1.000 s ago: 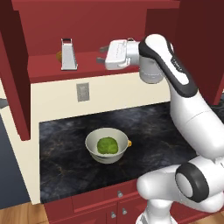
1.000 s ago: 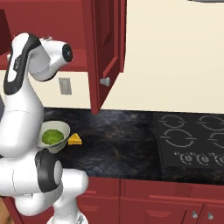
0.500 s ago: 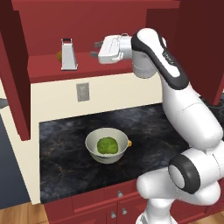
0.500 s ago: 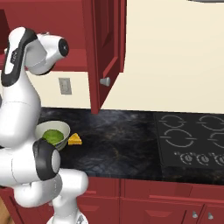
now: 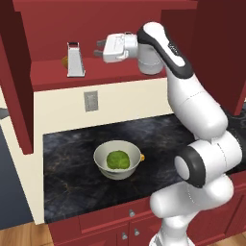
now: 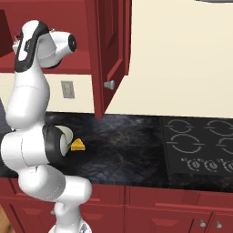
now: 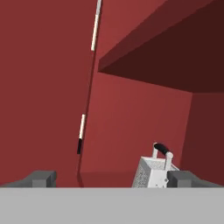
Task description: Pick the cheese from the fridge and the cheese grater from the cabinet and place them next to the salad bowl.
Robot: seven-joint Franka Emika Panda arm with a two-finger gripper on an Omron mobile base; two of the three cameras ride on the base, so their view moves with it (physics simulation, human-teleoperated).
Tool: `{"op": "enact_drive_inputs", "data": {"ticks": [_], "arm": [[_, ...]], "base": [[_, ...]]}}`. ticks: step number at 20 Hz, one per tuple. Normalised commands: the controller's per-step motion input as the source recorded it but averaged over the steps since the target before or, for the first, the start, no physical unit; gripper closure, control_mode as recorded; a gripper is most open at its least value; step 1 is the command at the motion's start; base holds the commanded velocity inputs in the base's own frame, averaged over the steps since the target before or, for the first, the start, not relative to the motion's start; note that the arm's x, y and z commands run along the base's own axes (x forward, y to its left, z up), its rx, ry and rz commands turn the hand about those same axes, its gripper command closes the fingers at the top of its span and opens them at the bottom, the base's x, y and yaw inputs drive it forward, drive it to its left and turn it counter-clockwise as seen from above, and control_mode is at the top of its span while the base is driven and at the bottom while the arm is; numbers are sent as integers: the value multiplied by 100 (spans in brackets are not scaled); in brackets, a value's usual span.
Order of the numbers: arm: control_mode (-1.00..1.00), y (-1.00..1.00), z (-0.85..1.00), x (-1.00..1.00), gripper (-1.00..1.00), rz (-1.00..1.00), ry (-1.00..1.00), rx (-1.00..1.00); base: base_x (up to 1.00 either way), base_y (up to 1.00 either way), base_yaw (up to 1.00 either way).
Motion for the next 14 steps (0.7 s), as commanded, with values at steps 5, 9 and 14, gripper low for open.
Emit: {"op": "enact_drive_inputs", "data": {"ticks": [5,9,14], "arm": [[-100,25,1,23,-100,0,0,0],[-100,0,-3,45,-100,0,7,0],[-100,0,-6,42,-100,0,10,0]], "base": [[0,0,0],[0,0,0],[0,0,0]]}}
